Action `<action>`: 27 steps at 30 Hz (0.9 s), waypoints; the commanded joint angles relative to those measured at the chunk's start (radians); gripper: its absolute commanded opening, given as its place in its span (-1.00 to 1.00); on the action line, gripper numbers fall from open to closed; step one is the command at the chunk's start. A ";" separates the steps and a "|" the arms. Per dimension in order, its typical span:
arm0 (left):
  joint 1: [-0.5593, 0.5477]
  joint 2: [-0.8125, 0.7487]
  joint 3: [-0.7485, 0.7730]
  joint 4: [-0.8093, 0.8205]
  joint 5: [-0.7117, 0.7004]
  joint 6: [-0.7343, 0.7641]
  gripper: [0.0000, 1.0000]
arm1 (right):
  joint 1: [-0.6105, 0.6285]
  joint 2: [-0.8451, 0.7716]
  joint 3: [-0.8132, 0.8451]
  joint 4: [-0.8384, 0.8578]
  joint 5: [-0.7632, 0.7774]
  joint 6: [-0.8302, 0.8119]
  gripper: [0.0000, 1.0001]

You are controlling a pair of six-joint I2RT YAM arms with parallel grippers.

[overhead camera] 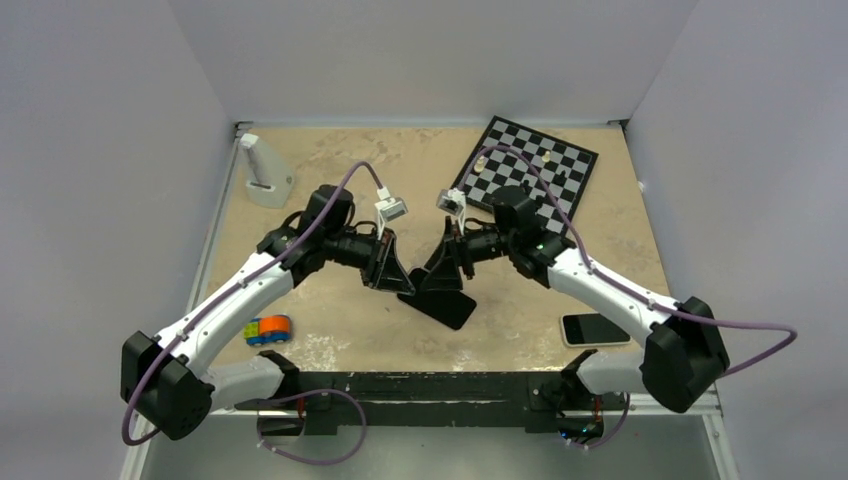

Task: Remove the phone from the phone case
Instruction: Remove the phone case from the phone.

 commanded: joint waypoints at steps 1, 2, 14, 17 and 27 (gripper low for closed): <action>-0.016 -0.005 0.063 -0.035 0.033 0.063 -1.00 | 0.062 0.084 0.133 -0.225 -0.017 -0.192 0.17; -0.017 -0.006 0.064 -0.041 0.031 0.070 -1.00 | 0.075 0.102 0.147 -0.228 -0.036 -0.203 0.08; 0.040 -0.131 -0.046 0.107 -0.174 -0.076 -0.15 | 0.110 0.013 -0.029 0.187 0.055 0.067 -1.00; 0.043 -0.235 -0.140 0.210 -0.314 -0.166 0.50 | 0.096 -0.044 -0.078 0.338 0.163 0.230 -1.00; 0.042 -0.446 -0.371 0.477 -0.431 -0.400 0.56 | -0.036 -0.143 -0.258 0.762 0.462 0.788 -1.00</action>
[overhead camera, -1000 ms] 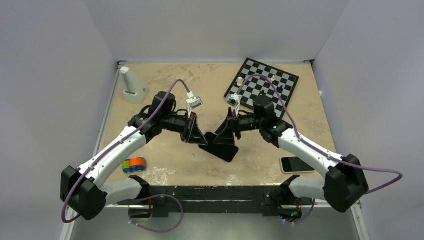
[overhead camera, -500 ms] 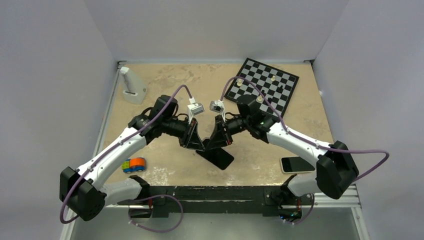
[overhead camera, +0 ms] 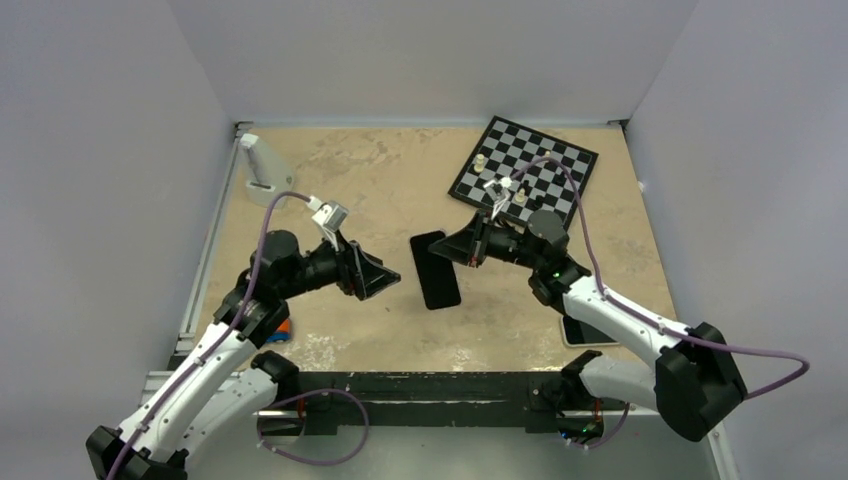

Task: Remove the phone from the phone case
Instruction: Remove the phone case from the phone.

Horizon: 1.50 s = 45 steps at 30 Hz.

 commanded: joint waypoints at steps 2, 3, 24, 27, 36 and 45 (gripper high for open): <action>0.001 0.030 -0.125 0.362 0.096 -0.212 0.58 | -0.010 -0.023 -0.058 0.389 0.165 0.334 -1.00; -0.004 0.052 -0.148 0.445 0.140 -0.247 0.61 | -0.006 -0.018 -0.066 0.431 0.176 0.356 -1.00; -0.053 0.192 -0.227 0.788 0.348 -0.371 -1.00 | 0.143 -0.011 -0.133 0.533 0.349 0.228 -0.55; -0.054 0.166 -0.179 0.632 0.392 -0.278 -1.00 | 0.141 -0.105 -0.015 0.055 0.346 0.013 0.08; -0.055 0.170 -0.103 0.428 0.530 -0.116 -1.00 | 0.113 -0.039 0.225 -0.477 -0.031 -0.324 0.25; -0.055 0.173 -0.056 0.311 0.557 -0.029 -1.00 | 0.114 -0.015 0.220 -0.373 -0.220 -0.318 -0.24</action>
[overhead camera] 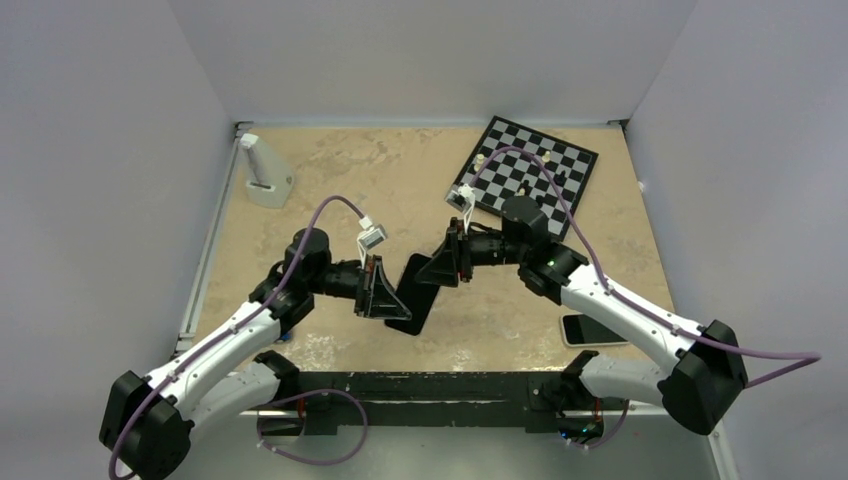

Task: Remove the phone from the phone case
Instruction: Remove the phone case from the phone.

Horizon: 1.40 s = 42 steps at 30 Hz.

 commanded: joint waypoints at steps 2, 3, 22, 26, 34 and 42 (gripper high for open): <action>-0.001 -0.015 0.082 0.016 0.053 0.076 -1.00 | -0.001 -0.027 -0.006 0.071 -0.144 -0.007 -0.25; -0.001 -0.013 0.082 0.019 0.053 0.074 -1.00 | -0.001 -0.023 -0.013 0.091 -0.151 0.003 -0.24; 0.012 -0.172 0.087 -0.250 -0.423 0.060 0.47 | -0.209 -0.220 -0.300 0.503 0.013 0.444 -1.00; 0.020 -0.265 0.072 -0.384 -0.658 -0.009 0.04 | -0.236 -0.246 -0.286 0.424 -0.010 0.411 -1.00; 0.023 -0.177 0.083 -0.184 -0.370 -0.024 0.36 | -0.237 -0.295 -0.224 0.326 0.004 0.388 -1.00; 0.023 -0.061 0.079 0.059 -0.162 -0.092 -0.04 | -0.237 -0.289 -0.222 0.376 -0.049 0.394 -1.00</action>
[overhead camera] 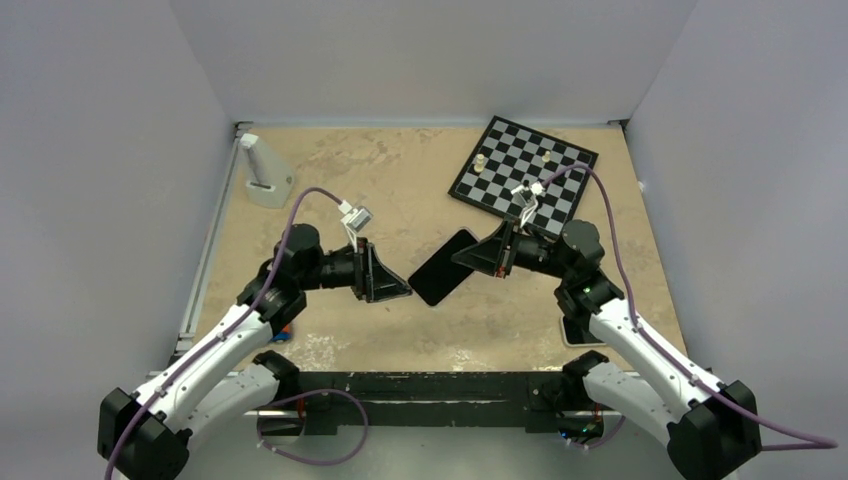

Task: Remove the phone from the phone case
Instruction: Remove the phone case from the phone.

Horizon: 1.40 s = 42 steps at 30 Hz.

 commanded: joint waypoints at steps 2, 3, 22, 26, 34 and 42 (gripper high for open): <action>0.004 0.024 -0.010 0.316 0.194 -0.105 -0.14 | 0.002 -0.020 0.048 0.099 -0.052 0.018 -1.00; 0.004 0.028 -0.012 0.336 0.205 -0.108 -0.19 | 0.001 -0.021 0.048 0.101 -0.054 0.020 -1.00; 0.002 0.070 -0.108 1.008 0.474 -0.237 -1.00 | 0.002 0.049 0.036 0.296 -0.177 0.179 -1.00; 0.002 0.154 -0.117 1.407 0.458 -0.445 -1.00 | 0.002 0.112 0.040 0.449 -0.227 0.338 -1.00; -0.007 0.240 -0.051 1.510 0.426 -0.441 -1.00 | 0.002 0.199 0.042 0.688 -0.203 0.599 -1.00; -0.007 0.241 0.011 1.510 0.453 -0.426 -1.00 | 0.002 0.416 0.050 1.015 -0.150 0.827 -1.00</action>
